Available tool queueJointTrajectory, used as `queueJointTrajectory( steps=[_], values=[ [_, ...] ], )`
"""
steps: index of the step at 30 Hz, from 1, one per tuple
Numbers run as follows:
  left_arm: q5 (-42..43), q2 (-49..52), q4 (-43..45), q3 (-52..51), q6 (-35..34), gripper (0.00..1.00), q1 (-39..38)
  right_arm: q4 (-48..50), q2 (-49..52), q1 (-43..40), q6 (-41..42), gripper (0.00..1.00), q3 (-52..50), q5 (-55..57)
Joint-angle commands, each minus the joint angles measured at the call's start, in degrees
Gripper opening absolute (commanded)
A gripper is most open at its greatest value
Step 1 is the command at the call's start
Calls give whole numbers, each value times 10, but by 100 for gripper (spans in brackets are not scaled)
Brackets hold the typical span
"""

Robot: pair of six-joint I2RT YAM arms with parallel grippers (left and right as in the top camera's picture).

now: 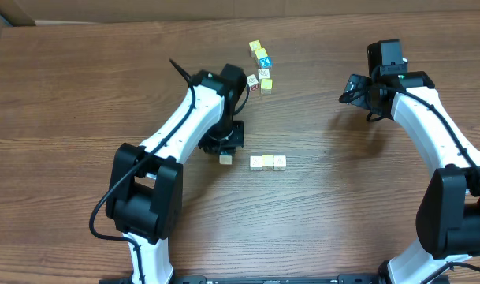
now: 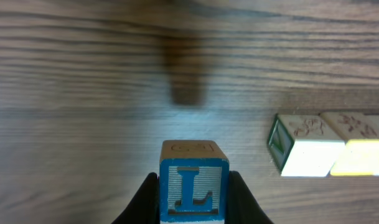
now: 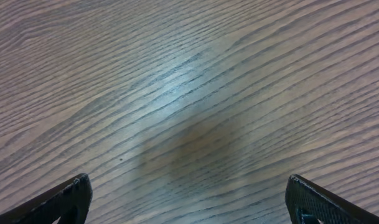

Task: Flip 4 blocks
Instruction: 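Carry the L block forward and set it left of the Z block, then push the blue block rightward against the Z block with the left gripper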

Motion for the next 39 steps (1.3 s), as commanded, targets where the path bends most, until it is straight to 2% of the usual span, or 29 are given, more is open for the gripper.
queueJointTrajectory(
  steps=[1, 3, 4, 5, 6, 7, 9, 12, 17, 20, 21, 22, 31, 36, 39],
  values=[
    [41, -5, 19, -21, -22, 4, -7, 4, -17, -2, -2, 100, 12, 6],
    [41, -5, 20, -21, -21, 7, -7, 4, -17, -2, -2, 100, 12, 6],
    [41, -5, 20, -21, -21, 11, -7, 4, -17, -2, -2, 100, 12, 6],
    [41, -5, 20, -21, -16, 18, -7, 4, -17, -2, -2, 100, 12, 6],
    [41, -5, 19, -21, -9, 34, -6, 4, -17, -2, -2, 100, 12, 6],
    [41, -5, 17, -21, -5, 41, -5, 4, -17, -2, -2, 100, 12, 6],
    [41, -5, 12, -17, -4, 47, -2, 4, -17, -2, -2, 100, 12, 6],
    [39, -9, 2, 1, -3, 49, 5, 4, -17, -2, -2, 100, 12, 6],
    [37, -26, -29, 47, 8, 47, 17, 4, -17, -2, -2, 100, 12, 6],
    [11, -42, -49, 63, 9, 41, 23, 4, -17, -1, -2, 100, 12, 6],
    [5, -48, -52, 63, 9, 30, 25, 4, -17, -2, -2, 100, 12, 6],
    [4, -51, -58, 63, 9, 4, 26, 4, -17, -2, -2, 100, 12, 6],
    [-9, -51, -87, 2, 5, 4, 19, 4, -17, -1, -2, 100, 12, 6],
    [-3, -51, -41, -68, -11, 4, 19, 4, -17, -2, -2, 100, 12, 6],
    [30, -51, -4, -108, -10, 4, 19, 4, -17, -2, -2, 100, 12, 6]
  ],
)
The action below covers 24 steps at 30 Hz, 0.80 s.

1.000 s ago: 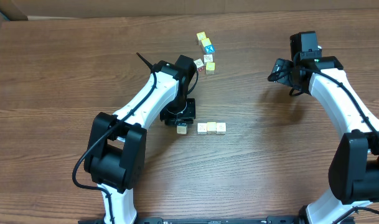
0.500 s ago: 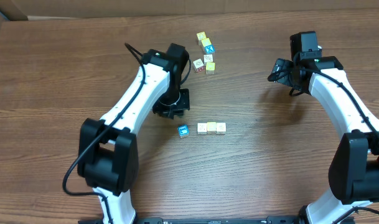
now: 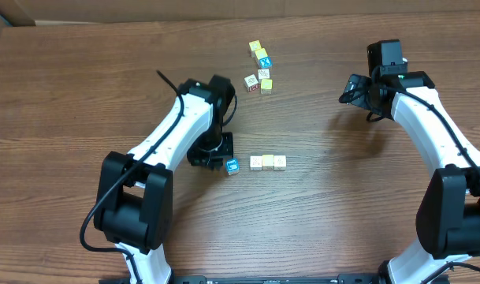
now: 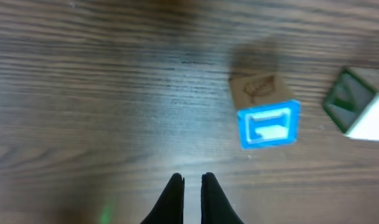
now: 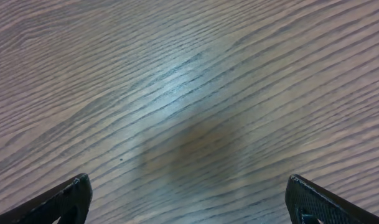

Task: Flip 4 blocks
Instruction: 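Push the blue block rightward against the Z block with the left gripper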

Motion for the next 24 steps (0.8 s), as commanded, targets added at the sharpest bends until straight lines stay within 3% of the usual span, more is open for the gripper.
queueJointTrajectory(
  steps=[1, 8, 24],
  values=[
    [33, -8, 25, -38, -8, 4, -5, 4, -17, -2, -2, 100, 12, 6],
    [42, -8, 93, -71, -19, 4, -5, 4, -17, -1, -2, 100, 12, 6],
    [60, -7, 159, -75, -37, 4, -32, 4, -17, -1, -2, 100, 12, 6]
  ],
)
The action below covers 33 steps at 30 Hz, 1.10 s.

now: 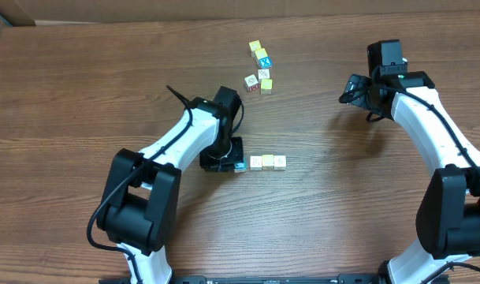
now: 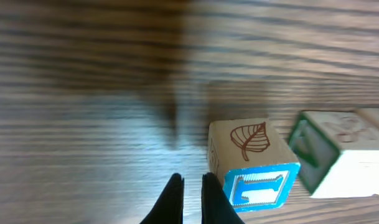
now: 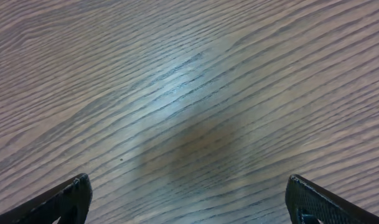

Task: Flip 4 blocks
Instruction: 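Push the blue block rightward against the Z block with the left gripper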

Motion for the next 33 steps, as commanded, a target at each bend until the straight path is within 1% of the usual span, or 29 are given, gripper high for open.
queueJointTrajectory(
  steps=[1, 6, 17, 22, 28, 33],
  values=[
    [15, -7, 9, -6, -19, 4, -13, 3, -17, -1, -2, 100, 12, 5],
    [10, -7, 19, -6, -32, 4, -20, 3, -17, -1, -2, 100, 12, 5],
    [-10, -7, 45, -6, -30, 4, -19, 5, -17, -1, -2, 100, 12, 4],
    [-2, -16, 37, 5, -10, 4, -11, 5, -17, -1, -2, 100, 12, 4],
    [-3, -77, -13, 46, 6, 4, 13, 5, -17, -1, -2, 100, 12, 4],
    [-3, -147, -37, 52, 6, 4, 25, 5, -17, -1, -2, 100, 12, 4]
  ],
)
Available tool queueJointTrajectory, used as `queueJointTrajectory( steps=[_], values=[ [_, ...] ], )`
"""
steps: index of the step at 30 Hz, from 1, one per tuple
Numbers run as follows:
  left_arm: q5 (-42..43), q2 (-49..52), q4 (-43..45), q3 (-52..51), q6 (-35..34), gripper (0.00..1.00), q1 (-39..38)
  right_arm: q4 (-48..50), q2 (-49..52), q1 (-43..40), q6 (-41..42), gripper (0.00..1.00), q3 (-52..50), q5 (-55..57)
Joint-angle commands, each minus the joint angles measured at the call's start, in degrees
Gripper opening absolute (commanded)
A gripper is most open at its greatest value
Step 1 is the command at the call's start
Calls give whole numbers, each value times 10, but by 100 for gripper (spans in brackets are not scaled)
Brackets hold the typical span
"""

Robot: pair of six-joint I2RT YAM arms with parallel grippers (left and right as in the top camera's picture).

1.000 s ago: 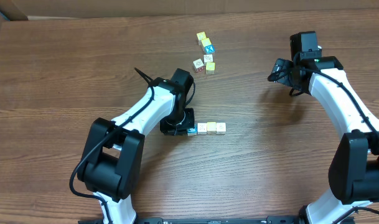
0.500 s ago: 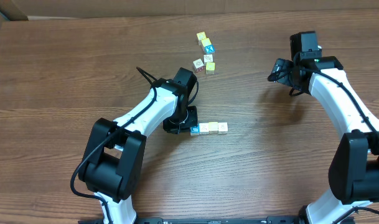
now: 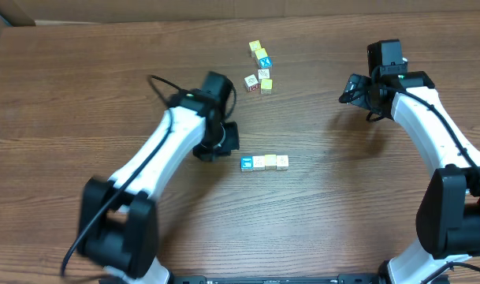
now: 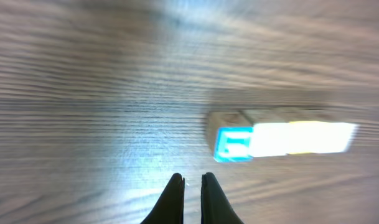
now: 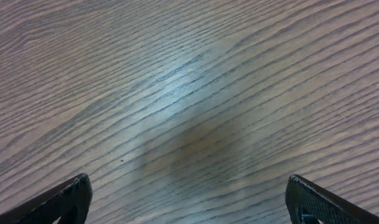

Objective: Flip 4 blocks

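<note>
A row of four blocks lies mid-table: a blue-faced block (image 3: 246, 163) at its left end, then three pale ones (image 3: 269, 162). In the left wrist view the blue block (image 4: 231, 143) touches the blurred pale blocks (image 4: 301, 138). My left gripper (image 3: 221, 147) (image 4: 191, 180) is shut on nothing, a little left of the row and behind it. Far off at the right, my right gripper (image 3: 355, 88) (image 5: 189, 199) stands open over bare wood, with its fingers (image 5: 70, 198) wide apart.
A cluster of several small loose blocks (image 3: 260, 67) sits at the back of the wooden table (image 3: 82, 95), beyond the left arm. The right arm reaches in from the right edge.
My left gripper, shut, has drawn back up and left from beside the blue block. The blue block now touches the left end of the row. The right arm has not moved.
My left gripper held the L block left of a row of three. Then the block lay free on the table, blue face up, with the gripper shut beside it. Then the gripper stood against it, and now the block closes a row of four.
</note>
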Motion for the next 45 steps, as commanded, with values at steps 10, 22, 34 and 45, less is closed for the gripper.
queueJointTrajectory(
  steps=[10, 22, 34, 45],
  values=[
    [-2, -59, -75, 15, 16, 4, 0, 3, -17, -1, -2, 100, 12, 4],
    [-3, -59, -100, 15, 14, 33, 0, 26, -17, -1, 1, 100, 12, 4],
    [-4, -59, -80, 15, 9, 6, 0, 49, -17, -1, 38, 100, 12, -341],
    [-4, -59, -76, 15, 9, 4, 0, -16, -17, -1, 31, 4, 12, -380]
  ],
)
